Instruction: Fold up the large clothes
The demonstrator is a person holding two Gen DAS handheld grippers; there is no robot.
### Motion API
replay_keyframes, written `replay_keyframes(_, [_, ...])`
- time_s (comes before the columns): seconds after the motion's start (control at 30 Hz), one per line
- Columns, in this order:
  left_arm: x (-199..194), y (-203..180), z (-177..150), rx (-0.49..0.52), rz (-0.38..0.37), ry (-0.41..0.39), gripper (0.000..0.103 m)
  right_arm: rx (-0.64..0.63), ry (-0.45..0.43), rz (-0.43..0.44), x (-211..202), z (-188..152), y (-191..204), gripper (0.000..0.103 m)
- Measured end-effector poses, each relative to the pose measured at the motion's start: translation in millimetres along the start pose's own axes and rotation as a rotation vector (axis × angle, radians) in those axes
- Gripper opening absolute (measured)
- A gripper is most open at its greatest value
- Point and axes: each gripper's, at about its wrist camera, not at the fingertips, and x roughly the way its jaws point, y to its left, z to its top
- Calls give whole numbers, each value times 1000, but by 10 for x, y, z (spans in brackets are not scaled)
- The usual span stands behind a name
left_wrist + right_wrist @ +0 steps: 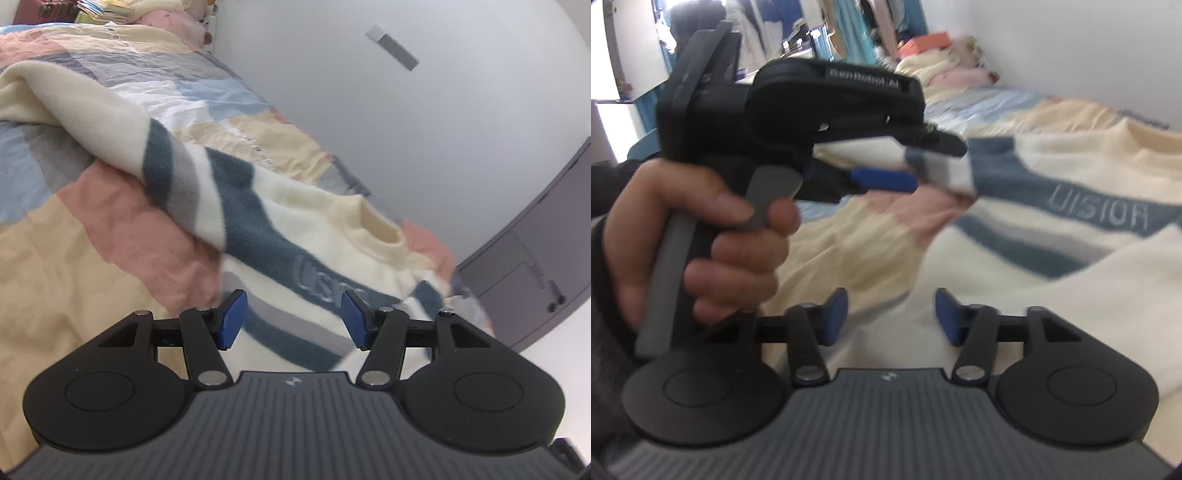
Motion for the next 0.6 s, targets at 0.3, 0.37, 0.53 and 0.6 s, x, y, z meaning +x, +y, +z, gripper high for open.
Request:
replay_keyframes(0.3, [69, -254, -164, 88, -41, 43, 62, 24, -28, -93, -496, -200, -170, 63])
replay_keyframes(0.37, [153, -300, -228, 92, -59, 75, 61, 59, -62, -139, -578, -197, -331, 63])
replay_keyframes(0.53, [387, -491, -435, 181, -58, 126, 56, 153, -100, -260, -576, -195, -729, 63])
replay_keyframes(0.6, [495, -556, -522, 208, -62, 161, 50, 178, -111, -302, -499, -209, -856, 60])
